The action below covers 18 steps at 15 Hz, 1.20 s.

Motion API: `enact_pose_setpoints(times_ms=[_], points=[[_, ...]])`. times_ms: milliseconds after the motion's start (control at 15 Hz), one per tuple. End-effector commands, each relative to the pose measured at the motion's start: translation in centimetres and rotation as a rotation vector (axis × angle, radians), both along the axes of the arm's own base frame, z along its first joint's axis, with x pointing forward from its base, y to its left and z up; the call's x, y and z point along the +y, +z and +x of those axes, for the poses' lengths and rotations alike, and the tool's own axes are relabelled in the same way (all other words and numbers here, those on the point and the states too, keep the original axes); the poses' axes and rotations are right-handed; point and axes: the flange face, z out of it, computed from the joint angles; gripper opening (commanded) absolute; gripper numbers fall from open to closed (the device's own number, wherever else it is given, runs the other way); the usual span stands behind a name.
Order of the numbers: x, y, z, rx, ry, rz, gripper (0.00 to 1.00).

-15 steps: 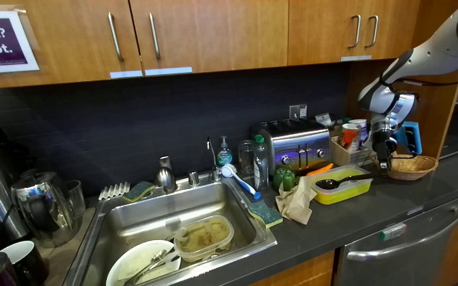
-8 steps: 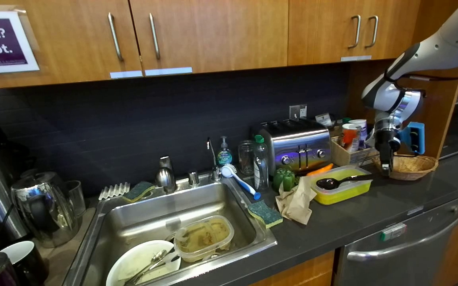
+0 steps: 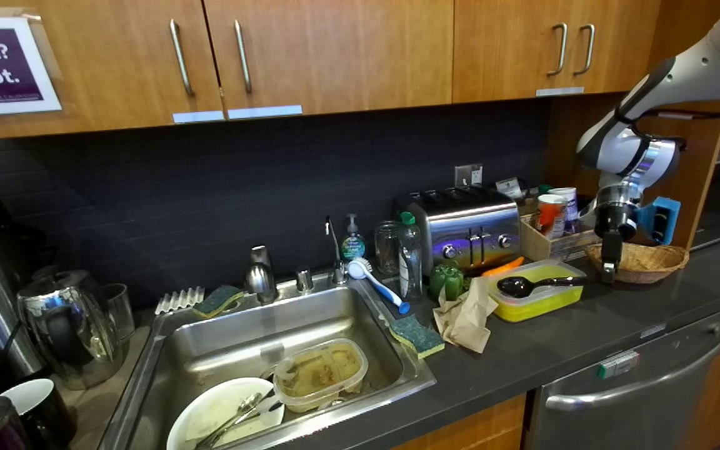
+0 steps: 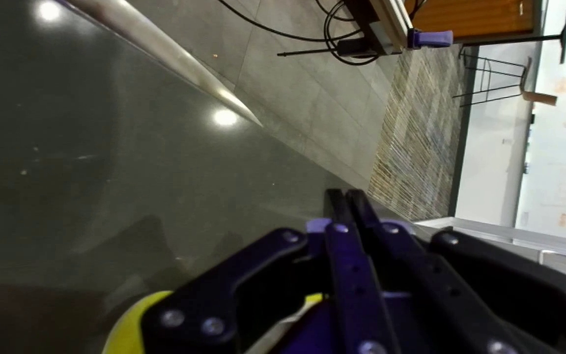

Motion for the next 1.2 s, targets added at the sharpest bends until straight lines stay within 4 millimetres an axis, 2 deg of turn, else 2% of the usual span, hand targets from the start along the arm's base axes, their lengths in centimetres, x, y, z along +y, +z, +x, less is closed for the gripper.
enact_pose_setpoints(times_ms=[0,667,1133], points=[[0.5,1.1,-1.7,-0.093,-0.005,-0.01,0.01],[1.4,1.9,-2.4,-0.176,0.008,-0.046,0.01],[1.4,3.8,-1.7,-0.303,0.001,-0.074,0.01]])
